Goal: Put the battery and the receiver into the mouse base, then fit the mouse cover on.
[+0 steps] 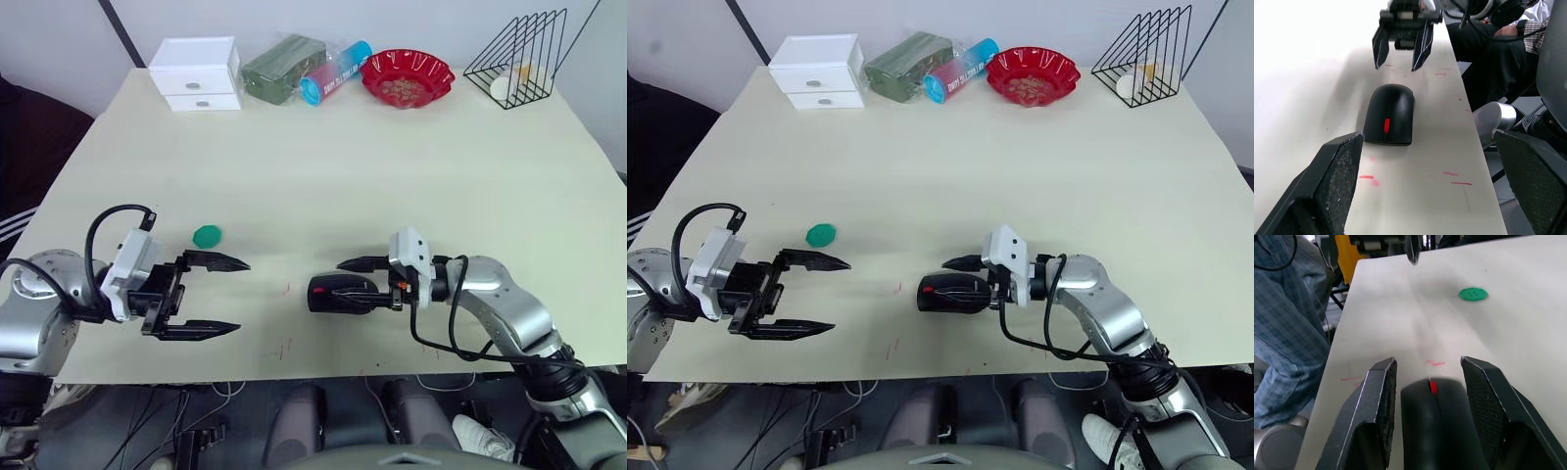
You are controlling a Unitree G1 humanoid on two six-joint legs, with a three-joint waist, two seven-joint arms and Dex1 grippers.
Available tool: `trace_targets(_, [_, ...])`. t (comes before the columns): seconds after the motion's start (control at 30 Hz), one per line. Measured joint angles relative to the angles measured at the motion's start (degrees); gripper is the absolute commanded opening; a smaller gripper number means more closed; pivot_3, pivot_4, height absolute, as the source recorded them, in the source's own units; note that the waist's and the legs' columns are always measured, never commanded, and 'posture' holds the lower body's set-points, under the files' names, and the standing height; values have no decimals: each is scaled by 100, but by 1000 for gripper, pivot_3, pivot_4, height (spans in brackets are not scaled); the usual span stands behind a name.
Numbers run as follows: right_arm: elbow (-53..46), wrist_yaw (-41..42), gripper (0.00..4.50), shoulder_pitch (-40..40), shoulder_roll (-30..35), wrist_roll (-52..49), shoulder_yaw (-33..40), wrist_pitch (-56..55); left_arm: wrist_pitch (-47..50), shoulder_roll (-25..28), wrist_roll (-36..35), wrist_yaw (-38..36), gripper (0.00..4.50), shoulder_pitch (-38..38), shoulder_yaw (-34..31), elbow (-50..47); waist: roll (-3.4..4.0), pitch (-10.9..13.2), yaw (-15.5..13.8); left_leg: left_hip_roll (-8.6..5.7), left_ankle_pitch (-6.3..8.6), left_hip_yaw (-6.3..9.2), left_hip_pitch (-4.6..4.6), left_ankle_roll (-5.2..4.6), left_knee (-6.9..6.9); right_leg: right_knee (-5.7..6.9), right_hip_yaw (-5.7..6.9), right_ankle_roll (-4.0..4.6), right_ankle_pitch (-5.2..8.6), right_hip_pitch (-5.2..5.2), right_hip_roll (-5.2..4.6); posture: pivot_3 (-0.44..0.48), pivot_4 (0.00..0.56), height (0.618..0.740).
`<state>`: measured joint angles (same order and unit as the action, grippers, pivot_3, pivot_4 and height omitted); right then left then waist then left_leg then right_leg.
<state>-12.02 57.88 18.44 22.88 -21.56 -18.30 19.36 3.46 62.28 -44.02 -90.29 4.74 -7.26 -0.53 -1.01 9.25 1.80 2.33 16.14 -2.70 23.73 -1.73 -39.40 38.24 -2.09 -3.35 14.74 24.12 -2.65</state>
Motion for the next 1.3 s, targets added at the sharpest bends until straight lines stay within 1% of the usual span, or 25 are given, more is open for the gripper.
trace_targets(0.07, [313, 110, 2191, -103, -41, 64, 0, -335, 0, 0, 0, 0, 4500, 4, 2, 0, 1, 1, 1, 0, 0, -2, -1, 0, 0, 0, -1, 0, 0, 0, 0, 0, 150, 740])
trace_targets(0.27, [814, 252, 2191, -128, -177, 117, 28, -884, 0, 1, 0, 0, 4500, 8, 3, 0, 1, 0, 5, 0, -1, 0, -3, 2, -1, 6, -1, 0, 0, 0, 0, 0, 150, 740])
trace_targets(0.33, [1066, 271, 2191, -128, -252, 191, 27, -975, 0, 2, 0, 0, 4500, 9, 3, 0, 0, 0, 4, 0, -1, -1, -3, 2, -1, 6, -1, 0, 0, 0, 0, 0, 150, 740])
trace_targets(0.57, [1295, 267, 2191, -58, -232, 449, -55, -1086, 3, 3, 0, 0, 4500, 12, 3, 0, 0, 0, 11, 0, -2, -1, -8, 3, -1, 10, -3, 0, 0, -2, 1, 0, 150, 740])
trace_targets(0.6, [1294, 251, 2191, -23, -225, 475, -91, -1053, 4, 3, 0, 0, 4500, 13, 3, 0, -2, -1, 27, 1, -2, -1, -19, 3, -1, 11, -3, 1, 0, -13, 2, 0, 150, 740])
trace_targets(0.63, [1312, 213, 2191, -13, -196, 634, -179, -1000, 17, 4, 0, 0, 4500, 14, 3, 0, -3, -2, 38, 2, -1, -3, -76, 2, 9, 11, -15, 3, 2, -65, 4, 0, 150, 740])
trace_targets(0.7, [1281, 194, 2191, -5, -177, 744, -223, -1001, 63, 7, 0, -1, 4500, 12, 1, -2, -9, -13, 38, 2, -1, -3, -104, 2, 15, 11, -24, 3, 3, -80, 4, 0, 150, 740])
trace_targets(0.8, [1261, 160, 2191, -59, -204, 760, -211, -1077, 124, 0, 4, -3, 4500, -2, -5, -3, -25, -25, 37, 4, -1, -2, -104, 2, 17, 11, -24, 5, 4, -79, 6, 0, 150, 740])
trace_targets(0.93, [1198, 99, 2191, -211, -246, 693, -46, -1260, 182, -96, 42, -2, 4500, -55, -89, -4, -25, -24, 24, 5, -1, -4, -98, 2, 17, 9, -26, 5, 4, -77, 6, 0, 150, 740])
trace_targets(1.07, [968, 199, 2191, -464, -49, 419, 183, -1251, 296, -264, 151, 51, 4500, -256, -225, -7, -26, -21, 7, 4, -1, -5, -91, 2, 16, 7, -26, 4, 4, -73, 4, 0, 150, 740])
trace_targets(1.17, [662, 239, 2191, -542, 82, 213, 446, -1250, 368, -416, 230, 217, 4500, -375, -361, -16, -25, -20, -3, 4, -1, -4, -90, 2, 16, 10, -26, 4, 4, -71, 4, 0, 150, 740])
trace_targets(1.3, [237, 203, 2191, -830, 416, 10, 907, -1203, 503, -664, 480, 831, 4500, -504, -551, -30, -27, -21, -31, 4, -1, -3, -89, 2, 16, 8, -26, 4, 4, -71, 4, 0, 150, 740])
